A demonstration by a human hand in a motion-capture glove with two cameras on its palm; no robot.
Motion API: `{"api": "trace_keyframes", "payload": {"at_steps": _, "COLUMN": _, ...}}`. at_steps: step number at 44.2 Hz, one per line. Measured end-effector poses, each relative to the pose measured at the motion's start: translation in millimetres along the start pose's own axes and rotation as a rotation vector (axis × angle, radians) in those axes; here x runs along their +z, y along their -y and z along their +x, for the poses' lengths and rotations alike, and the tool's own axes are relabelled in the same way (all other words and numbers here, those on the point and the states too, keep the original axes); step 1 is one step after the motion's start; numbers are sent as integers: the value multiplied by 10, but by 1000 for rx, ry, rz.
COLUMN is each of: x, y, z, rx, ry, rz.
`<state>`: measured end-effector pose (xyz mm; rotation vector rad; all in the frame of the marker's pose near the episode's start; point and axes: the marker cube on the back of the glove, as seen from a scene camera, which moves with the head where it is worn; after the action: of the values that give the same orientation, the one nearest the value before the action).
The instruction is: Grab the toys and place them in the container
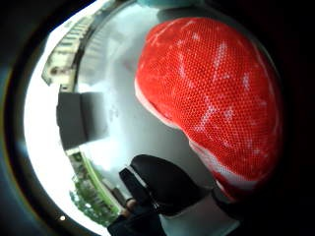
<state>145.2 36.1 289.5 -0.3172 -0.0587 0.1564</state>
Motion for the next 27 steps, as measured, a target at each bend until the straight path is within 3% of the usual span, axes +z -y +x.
{"api": "trace_keyframes", "payload": {"at_steps": 13, "x": 243, "y": 19, "z": 47, "rx": 22, "ry": 66, "rz": -31}}
{"api": "trace_keyframes", "payload": {"at_steps": 27, "x": 132, "y": 9, "z": 49, "rx": 35, "ry": 124, "rz": -40}}
